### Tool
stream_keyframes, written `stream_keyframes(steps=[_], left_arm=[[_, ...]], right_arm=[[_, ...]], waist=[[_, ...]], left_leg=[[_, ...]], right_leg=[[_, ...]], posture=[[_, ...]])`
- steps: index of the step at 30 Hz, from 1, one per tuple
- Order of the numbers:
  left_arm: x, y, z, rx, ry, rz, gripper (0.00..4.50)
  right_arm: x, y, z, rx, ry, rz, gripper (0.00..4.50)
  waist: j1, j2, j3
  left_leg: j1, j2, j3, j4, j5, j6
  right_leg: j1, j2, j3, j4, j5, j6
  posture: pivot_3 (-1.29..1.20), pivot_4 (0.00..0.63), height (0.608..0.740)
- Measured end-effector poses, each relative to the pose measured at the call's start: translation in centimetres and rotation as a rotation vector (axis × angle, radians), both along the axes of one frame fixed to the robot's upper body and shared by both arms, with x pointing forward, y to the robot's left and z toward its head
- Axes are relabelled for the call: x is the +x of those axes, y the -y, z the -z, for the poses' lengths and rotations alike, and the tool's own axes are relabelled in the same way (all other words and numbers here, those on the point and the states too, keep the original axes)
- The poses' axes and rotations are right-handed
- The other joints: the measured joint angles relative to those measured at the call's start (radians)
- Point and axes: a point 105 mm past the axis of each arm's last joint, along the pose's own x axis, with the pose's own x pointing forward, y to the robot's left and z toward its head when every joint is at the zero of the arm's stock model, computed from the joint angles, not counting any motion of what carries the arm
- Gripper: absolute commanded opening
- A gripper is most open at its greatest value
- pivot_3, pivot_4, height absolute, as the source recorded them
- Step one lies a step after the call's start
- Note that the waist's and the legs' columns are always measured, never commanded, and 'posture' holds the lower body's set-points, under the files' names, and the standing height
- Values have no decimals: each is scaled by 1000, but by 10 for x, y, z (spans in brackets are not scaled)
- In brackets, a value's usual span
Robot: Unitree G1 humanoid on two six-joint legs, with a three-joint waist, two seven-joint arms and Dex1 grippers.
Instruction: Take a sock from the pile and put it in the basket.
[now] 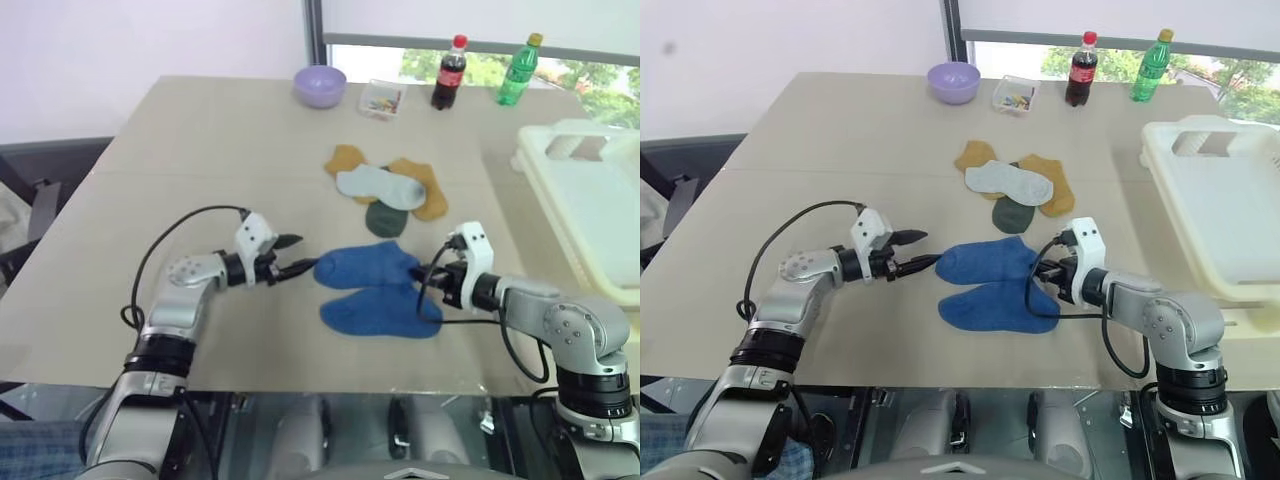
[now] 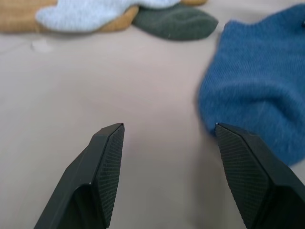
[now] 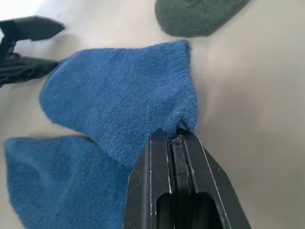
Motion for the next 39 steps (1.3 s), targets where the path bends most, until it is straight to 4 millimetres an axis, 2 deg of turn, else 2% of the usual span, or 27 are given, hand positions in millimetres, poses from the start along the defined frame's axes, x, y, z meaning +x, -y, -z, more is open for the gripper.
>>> stream_keyframes(steps=[17, 20, 25, 26, 32, 39], left_arm=[[-6, 22, 2, -30, -63, 66, 3226], [-9, 25, 4, -6, -50, 91, 2616], [-12, 30, 7, 48, -15, 147, 330], [-13, 31, 7, 50, -13, 155, 37], [-13, 30, 7, 48, -12, 149, 37], [-17, 24, 7, -70, -84, 87, 37]], right_arm=[[5, 1, -2, -10, 37, 26, 32], [4, 2, 0, -13, 35, 31, 0], [5, 2, 0, -14, 37, 34, 0], [5, 2, 0, -15, 38, 34, 0], [5, 2, 0, -14, 38, 34, 0], [3, -1, -9, -14, 79, 22, 0]], waist=[[4, 0, 0], [4, 0, 0], [5, 1, 0], [6, 1, -1], [5, 2, -1], [-2, 2, -1]], left_leg=[[0, 0, 0, 0, 0, 0], [0, 0, 0, 0, 0, 0], [0, 0, 0, 0, 0, 0], [1, 0, 0, 0, 0, 0], [2, 0, -1, 0, 0, 0], [1, 0, -1, -1, 0, 0]], right_leg=[[0, 0, 0, -1, 0, 0], [0, 0, 0, -1, 0, 0], [0, 0, 0, -1, 0, 0], [1, -1, 0, -1, -1, 0], [1, -1, 0, 0, -2, -2], [0, -1, 1, -1, -1, 1]], posture=[[0, 150, 736], [0, 150, 736], [0, 150, 736], [0, 150, 736], [0, 150, 736], [0, 150, 736]])
